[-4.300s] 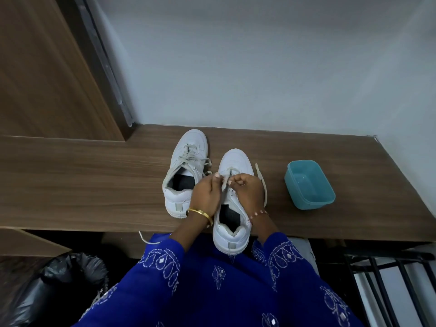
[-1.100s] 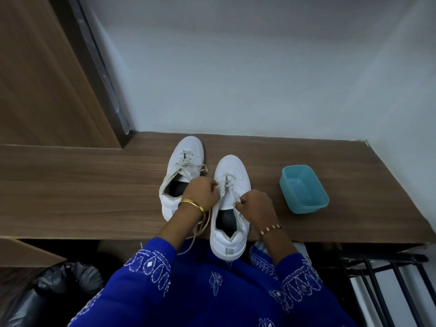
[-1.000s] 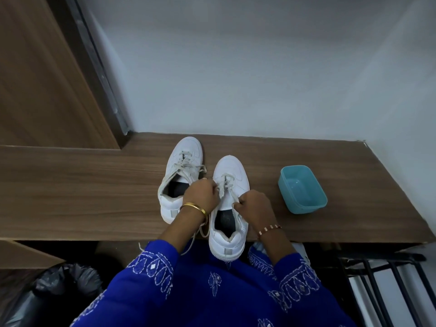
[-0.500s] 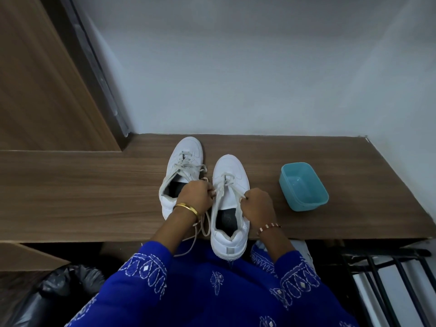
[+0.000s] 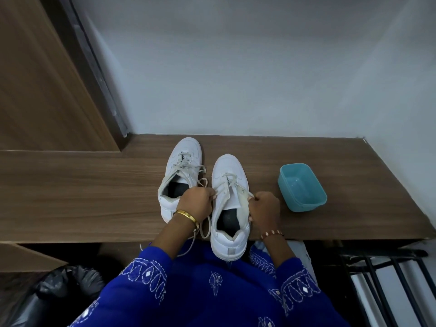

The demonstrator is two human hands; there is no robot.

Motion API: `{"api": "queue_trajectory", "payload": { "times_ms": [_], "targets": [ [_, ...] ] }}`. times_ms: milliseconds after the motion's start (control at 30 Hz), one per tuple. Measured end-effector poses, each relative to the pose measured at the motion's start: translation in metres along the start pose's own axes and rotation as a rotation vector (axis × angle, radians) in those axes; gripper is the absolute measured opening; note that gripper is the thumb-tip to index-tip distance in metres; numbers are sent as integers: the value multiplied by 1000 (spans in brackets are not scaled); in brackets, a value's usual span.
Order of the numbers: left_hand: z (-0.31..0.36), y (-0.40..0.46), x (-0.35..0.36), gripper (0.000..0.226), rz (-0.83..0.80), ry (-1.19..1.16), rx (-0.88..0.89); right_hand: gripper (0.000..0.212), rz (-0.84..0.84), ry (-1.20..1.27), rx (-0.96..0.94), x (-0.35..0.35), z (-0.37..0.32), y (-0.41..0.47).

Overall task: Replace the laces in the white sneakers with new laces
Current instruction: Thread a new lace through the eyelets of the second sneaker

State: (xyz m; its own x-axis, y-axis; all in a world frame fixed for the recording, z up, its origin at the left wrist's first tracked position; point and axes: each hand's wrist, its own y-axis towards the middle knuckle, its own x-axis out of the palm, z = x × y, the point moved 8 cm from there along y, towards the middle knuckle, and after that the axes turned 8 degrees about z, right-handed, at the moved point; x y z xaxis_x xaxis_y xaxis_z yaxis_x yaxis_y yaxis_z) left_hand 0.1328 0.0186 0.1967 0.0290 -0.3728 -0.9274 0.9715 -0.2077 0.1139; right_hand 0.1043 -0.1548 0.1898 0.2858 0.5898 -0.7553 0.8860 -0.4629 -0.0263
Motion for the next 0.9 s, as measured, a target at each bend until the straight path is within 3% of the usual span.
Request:
{"api": "queue_trajectory", "payload": {
  "times_ms": [233,333,467,633,767,900],
  "targets": [
    [3,3,8,27,-7,-31,-3,44,30,-77,-59,-9,-7,5],
    [5,-1,7,27,46,-89,-58,31,14,-82,-72,-5,-9,4],
    [3,-15,8,27,140,-370,-212,25,15,-63,-68,-3,-6,4],
    [5,-13,24,22,127,-613,-377,23,56,-76,-103,-4,-4,-2],
    [3,-2,38,33,65,-585,-425,22,78,-66,-114,-4,-3,-3],
    [1,4,34,31,90,-551,-463,23,74,-79,-126,-3,-5,-4]
  ]
}}
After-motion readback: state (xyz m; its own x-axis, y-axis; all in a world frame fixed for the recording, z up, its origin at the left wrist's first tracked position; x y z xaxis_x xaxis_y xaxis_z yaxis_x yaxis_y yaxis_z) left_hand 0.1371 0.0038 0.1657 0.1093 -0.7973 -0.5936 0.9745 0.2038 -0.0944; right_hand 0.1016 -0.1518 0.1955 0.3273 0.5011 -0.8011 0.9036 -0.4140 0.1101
